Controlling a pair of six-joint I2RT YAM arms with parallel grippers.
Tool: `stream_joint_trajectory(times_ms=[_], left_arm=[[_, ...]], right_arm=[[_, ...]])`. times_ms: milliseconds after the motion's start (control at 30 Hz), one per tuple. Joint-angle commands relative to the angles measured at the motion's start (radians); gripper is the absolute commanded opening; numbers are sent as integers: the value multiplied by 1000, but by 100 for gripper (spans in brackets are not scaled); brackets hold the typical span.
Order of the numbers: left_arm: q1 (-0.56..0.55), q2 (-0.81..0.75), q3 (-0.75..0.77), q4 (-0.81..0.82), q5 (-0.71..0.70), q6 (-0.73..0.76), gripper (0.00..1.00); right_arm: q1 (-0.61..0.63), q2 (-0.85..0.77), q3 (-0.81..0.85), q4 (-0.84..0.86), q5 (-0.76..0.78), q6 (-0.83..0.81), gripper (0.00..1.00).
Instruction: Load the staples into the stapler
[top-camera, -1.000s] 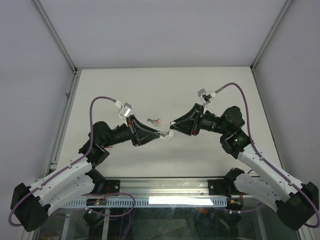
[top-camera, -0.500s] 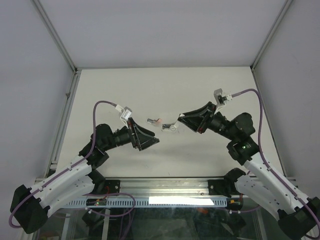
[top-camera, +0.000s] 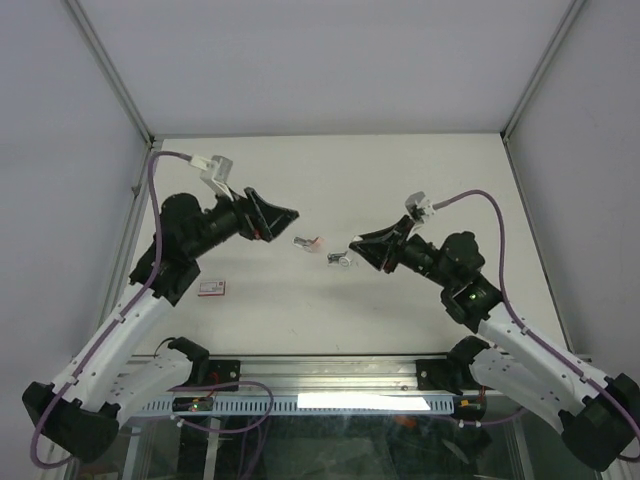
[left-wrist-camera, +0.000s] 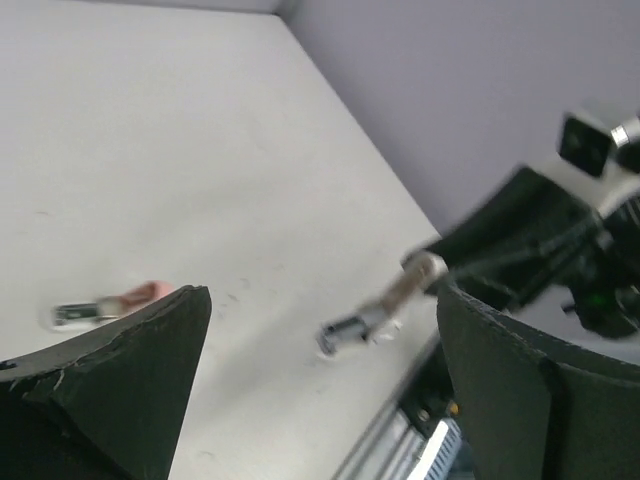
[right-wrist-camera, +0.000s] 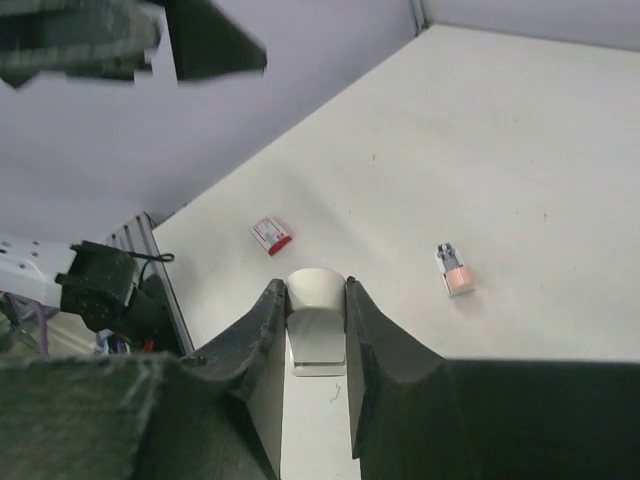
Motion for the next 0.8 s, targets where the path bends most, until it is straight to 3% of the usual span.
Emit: stream_joint_trajectory(times_ms=[0, 67, 133, 300, 767], left_arm=[[230, 84, 83, -167, 81, 94, 99], [294, 95, 100, -194, 40, 126, 99], [304, 84, 103, -214, -87, 185, 99], [304, 24, 52, -226, -358, 265, 99], [304, 7, 19, -222, -371, 282, 99]], right_arm=[[127, 63, -11, 128, 194, -157, 0], [204, 113, -13, 167, 268, -199, 0], [249, 180, -15, 217, 309, -223, 0], [271, 353, -6, 367, 339, -235, 0], [270, 695, 65, 603, 317, -276, 0]])
